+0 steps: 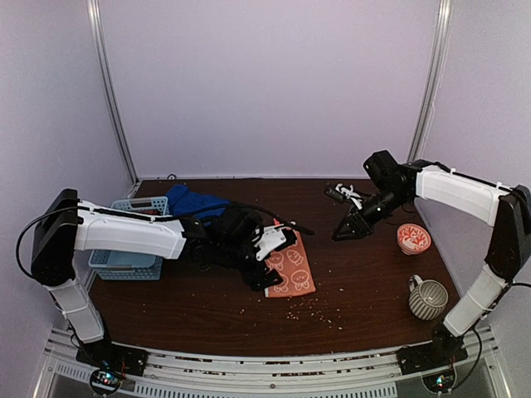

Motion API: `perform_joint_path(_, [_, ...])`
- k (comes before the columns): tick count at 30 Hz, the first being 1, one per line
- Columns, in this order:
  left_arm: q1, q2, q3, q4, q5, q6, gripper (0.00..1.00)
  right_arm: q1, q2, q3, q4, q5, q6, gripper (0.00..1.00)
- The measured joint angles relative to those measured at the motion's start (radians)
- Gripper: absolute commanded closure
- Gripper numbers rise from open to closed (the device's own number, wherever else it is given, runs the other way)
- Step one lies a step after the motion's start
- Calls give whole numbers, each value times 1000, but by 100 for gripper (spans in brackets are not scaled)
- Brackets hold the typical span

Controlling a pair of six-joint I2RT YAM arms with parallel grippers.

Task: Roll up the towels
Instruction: Pick up the towel from the center of the board.

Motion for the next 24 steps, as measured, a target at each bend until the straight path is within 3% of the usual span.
perform_joint_path(2, [0,8,9,-16,5,26,35,-12,-22,-76,23,0,-27,70])
perform_joint_path(8, [-1,54,54,-95,14,121,35,-21,-76,-249,87,-21,-99,71])
perform_joint_path(18, [-2,55,44,-79,66,157,33,-23,-76,-340,203,-36,-107,71])
perform_joint_path(20, [-5,63,50,-78,76,161,39,-23,-76,-349,210,-41,-106,71])
perform_joint_path(22, [-9,76,56,-77,82,168,63,-23,-76,-353,223,-48,-106,71])
perform_joint_path(24, [-13,101,82,-96,95,183,72,-23,-75,-353,228,-53,-106,71])
